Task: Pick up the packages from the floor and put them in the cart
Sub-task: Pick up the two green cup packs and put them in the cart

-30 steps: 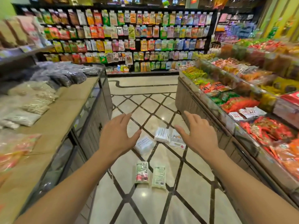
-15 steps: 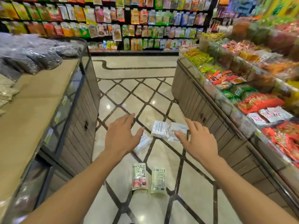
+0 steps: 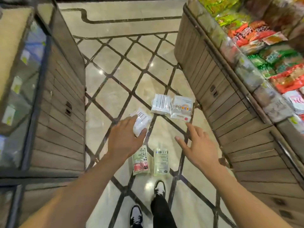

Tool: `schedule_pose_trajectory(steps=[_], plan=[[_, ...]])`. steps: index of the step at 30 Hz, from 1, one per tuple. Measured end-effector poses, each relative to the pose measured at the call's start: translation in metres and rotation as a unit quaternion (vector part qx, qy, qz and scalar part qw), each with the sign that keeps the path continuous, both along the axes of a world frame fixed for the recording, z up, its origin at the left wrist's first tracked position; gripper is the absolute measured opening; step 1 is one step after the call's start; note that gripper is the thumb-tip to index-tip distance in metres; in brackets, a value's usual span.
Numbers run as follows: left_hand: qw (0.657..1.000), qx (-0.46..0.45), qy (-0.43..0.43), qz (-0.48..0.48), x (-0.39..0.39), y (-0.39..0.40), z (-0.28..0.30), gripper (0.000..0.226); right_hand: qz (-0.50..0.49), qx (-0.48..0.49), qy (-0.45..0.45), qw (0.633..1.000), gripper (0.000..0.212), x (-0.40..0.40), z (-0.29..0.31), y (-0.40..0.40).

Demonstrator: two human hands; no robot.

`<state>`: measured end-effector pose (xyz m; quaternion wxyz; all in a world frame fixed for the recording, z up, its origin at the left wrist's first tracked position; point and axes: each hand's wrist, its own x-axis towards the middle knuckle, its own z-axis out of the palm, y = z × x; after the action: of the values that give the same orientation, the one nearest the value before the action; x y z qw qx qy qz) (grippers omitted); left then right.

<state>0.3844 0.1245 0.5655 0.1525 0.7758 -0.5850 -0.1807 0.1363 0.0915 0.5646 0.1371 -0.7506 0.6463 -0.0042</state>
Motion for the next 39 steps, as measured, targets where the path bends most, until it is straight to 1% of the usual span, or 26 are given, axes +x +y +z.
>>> schedule_pose_trajectory(steps=[3, 6, 8, 11, 13, 15, 18, 20, 23, 25, 27, 29, 30, 32, 33, 34, 36, 37, 38, 39], plan=[[0.999, 0.031, 0.005, 0.022, -0.002, -0.016, -0.047, 0.07, 0.005, 0.043, 0.0, 0.999, 0.076, 0.002, -0.051, -0.027], [0.996, 0.083, 0.004, 0.038, -0.002, -0.027, -0.102, 0.079, -0.007, 0.105, -0.02, 0.994, 0.075, 0.002, -0.109, -0.047], [0.991, 0.118, 0.007, 0.056, -0.002, -0.033, -0.144, 0.077, -0.01, 0.142, -0.019, 0.99, 0.075, 0.001, -0.152, -0.057], [0.987, 0.126, 0.024, 0.095, -0.004, -0.042, -0.212, 0.074, 0.005, 0.191, -0.002, 0.981, 0.075, -0.001, -0.224, -0.066], [0.982, 0.136, 0.039, 0.126, -0.009, -0.047, -0.261, 0.069, 0.007, 0.214, 0.006, 0.977, 0.075, -0.002, -0.275, -0.069], [0.978, 0.149, 0.052, 0.139, -0.015, -0.053, -0.314, 0.068, -0.013, 0.232, -0.002, 0.973, 0.074, -0.003, -0.331, -0.072], [0.976, 0.166, 0.067, 0.125, -0.021, -0.051, -0.402, 0.067, -0.041, 0.247, -0.014, 0.968, 0.073, -0.008, -0.419, -0.072], [0.975, 0.181, 0.069, 0.111, -0.02, -0.046, -0.459, 0.069, -0.049, 0.261, -0.007, 0.964, 0.075, -0.014, -0.477, -0.068], [0.967, 0.229, 0.056, 0.097, -0.011, -0.035, -0.538, 0.068, -0.057, 0.297, 0.009, 0.953, 0.079, -0.019, -0.56, -0.058], [0.96, 0.252, 0.058, 0.106, -0.001, -0.027, -0.588, 0.068, -0.085, 0.304, -0.009, 0.949, 0.082, -0.021, -0.612, -0.053], [0.953, 0.259, 0.064, 0.142, 0.009, -0.023, -0.634, 0.07, -0.141, 0.305, -0.04, 0.941, 0.088, -0.022, -0.658, -0.05], [0.945, 0.26, 0.069, 0.186, 0.017, -0.02, -0.673, 0.076, -0.204, 0.306, -0.082, 0.926, 0.099, -0.023, -0.698, -0.048], [0.941, 0.261, 0.076, 0.203, 0.019, -0.02, -0.69, 0.081, -0.226, 0.31, -0.102, 0.918, 0.109, -0.022, -0.714, -0.047], [0.932, 0.266, 0.101, 0.225, 0.02, -0.018, -0.717, 0.095, -0.245, 0.321, -0.128, 0.906, 0.13, -0.025, -0.749, -0.047], [0.927, 0.268, 0.12, 0.232, 0.02, -0.016, -0.73, 0.103, -0.246, 0.322, -0.139, 0.904, 0.135, -0.026, -0.764, -0.046], [0.922, 0.269, 0.143, 0.24, 0.02, -0.015, -0.742, 0.112, -0.251, 0.318, -0.152, 0.901, 0.135, -0.026, -0.776, -0.044], [0.908, 0.264, 0.197, 0.259, 0.018, -0.015, -0.76, 0.132, -0.273, 0.295, -0.183, 0.897, 0.128, -0.023, -0.788, -0.042], [0.901, 0.259, 0.222, 0.266, 0.017, -0.014, -0.769, 0.137, -0.291, 0.279, -0.198, 0.893, 0.124, -0.023, -0.793, -0.04], [0.897, 0.254, 0.24, 0.271, 0.015, -0.013, -0.775, 0.136, -0.311, 0.27, -0.211, 0.887, 0.125, -0.025, -0.798, -0.04], [0.894, 0.247, 0.252, 0.276, 0.012, -0.014, -0.78, 0.131, -0.329, 0.268, -0.222, 0.878, 0.131, -0.027, -0.802, -0.04]])
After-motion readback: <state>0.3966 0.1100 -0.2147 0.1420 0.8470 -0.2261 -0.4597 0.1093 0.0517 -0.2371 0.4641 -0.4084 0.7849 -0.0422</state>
